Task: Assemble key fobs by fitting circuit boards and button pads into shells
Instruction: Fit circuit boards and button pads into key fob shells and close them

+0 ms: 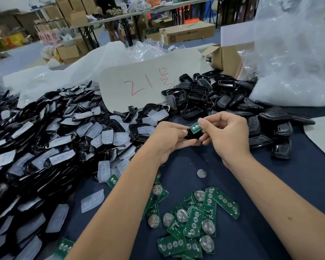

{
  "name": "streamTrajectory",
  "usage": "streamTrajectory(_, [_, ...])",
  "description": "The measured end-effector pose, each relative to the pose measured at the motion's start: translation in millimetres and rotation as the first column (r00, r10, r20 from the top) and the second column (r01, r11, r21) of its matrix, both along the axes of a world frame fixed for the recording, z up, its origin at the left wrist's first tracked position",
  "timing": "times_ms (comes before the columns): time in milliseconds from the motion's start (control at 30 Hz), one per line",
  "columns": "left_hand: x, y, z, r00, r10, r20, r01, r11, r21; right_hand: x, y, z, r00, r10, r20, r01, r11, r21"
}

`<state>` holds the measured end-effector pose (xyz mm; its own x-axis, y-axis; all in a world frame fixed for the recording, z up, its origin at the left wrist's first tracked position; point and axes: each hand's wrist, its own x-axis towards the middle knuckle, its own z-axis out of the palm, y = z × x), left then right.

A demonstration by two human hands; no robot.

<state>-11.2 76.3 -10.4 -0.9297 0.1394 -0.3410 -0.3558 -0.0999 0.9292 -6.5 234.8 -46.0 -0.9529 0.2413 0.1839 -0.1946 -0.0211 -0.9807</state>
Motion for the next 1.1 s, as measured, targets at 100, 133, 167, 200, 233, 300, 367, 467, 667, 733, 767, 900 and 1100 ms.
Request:
streamTrajectory(100, [-0.2, -0.6, -0.2, 1.0, 0.0, 0.009, 0.0, 0.999, 0.037, -0.3, -0.9, -1.9, 1.0, 0.014, 0.009, -0.015, 0.997, 0.077])
streamTrajectory(133, [-0.3, -0.6, -0.6, 1.0, -0.006, 0.011, 0.005, 0.999, 0.043, -0.6, -1.1, -2.5, 1.0, 0.01, 0.013, -0.012, 0.996, 0.093])
streamTrajectory(167, [-0.3, -0.7, -0.7, 1.0, -0.01, 0.014, 0.009, 0.999, 0.049, -0.9, -1.3, -3.0, 1.0, 0.003, 0.016, -0.005, 0.994, 0.111])
streamTrajectory(200, [-0.4, -1.0, -1.0, 1.0, -0.009, 0.016, 0.008, 0.998, 0.055, -1.1, -1.6, -3.5, 1.0, -0.007, 0.016, 0.005, 0.991, 0.131])
streamTrajectory(233, [-0.6, -1.3, -1.3, 1.0, -0.004, 0.018, 0.003, 0.998, 0.059, -1.2, -2.0, -3.8, 1.0, -0.021, 0.016, 0.018, 0.988, 0.154])
streamTrajectory(300, [-0.9, -1.7, -2.8, 1.0, 0.002, 0.014, -0.003, 0.998, 0.056, -1.6, -2.7, -4.7, 0.998, -0.057, 0.012, 0.053, 0.977, 0.208])
streamTrajectory(367, [-0.6, -2.0, -4.2, 1.0, -0.002, 0.003, 0.002, 0.999, 0.043, -1.8, -2.2, -4.9, 0.997, -0.079, 0.017, 0.072, 0.962, 0.263])
streamTrajectory(467, [-0.3, -2.5, -6.6, 1.0, -0.006, -0.012, 0.006, 1.0, 0.011, -1.9, 0.5, -2.8, 0.998, -0.049, 0.044, 0.033, 0.95, 0.31])
streamTrajectory(667, [-1.2, -2.1, -7.4, 1.0, -0.002, -0.015, 0.002, 1.0, 0.001, 1.0, 7.1, 6.3, 0.992, 0.051, 0.115, -0.083, 0.951, 0.299])
streamTrajectory(733, [-0.9, -1.3, -8.0, 1.0, 0.004, -0.013, -0.004, 1.0, 0.0, 2.9, 7.3, 7.4, 0.993, 0.044, 0.114, -0.08, 0.94, 0.332])
streamTrajectory(767, [-0.7, -0.9, -8.3, 1.0, 0.01, -0.013, -0.01, 1.0, 0.0, 4.0, 6.4, 7.0, 0.994, 0.026, 0.105, -0.063, 0.932, 0.358])
streamTrajectory(900, [-1.8, 1.1, -9.4, 0.999, 0.04, -0.026, -0.04, 0.999, 0.021, 5.4, -0.5, 5.6, 0.994, -0.098, 0.041, 0.068, 0.886, 0.459])
streamTrajectory(1100, [-0.7, 3.1, -11.2, 0.995, 0.075, -0.064, -0.077, 0.997, -0.028, 7.7, 2.3, 8.1, 0.988, -0.155, 0.022, 0.121, 0.846, 0.519])
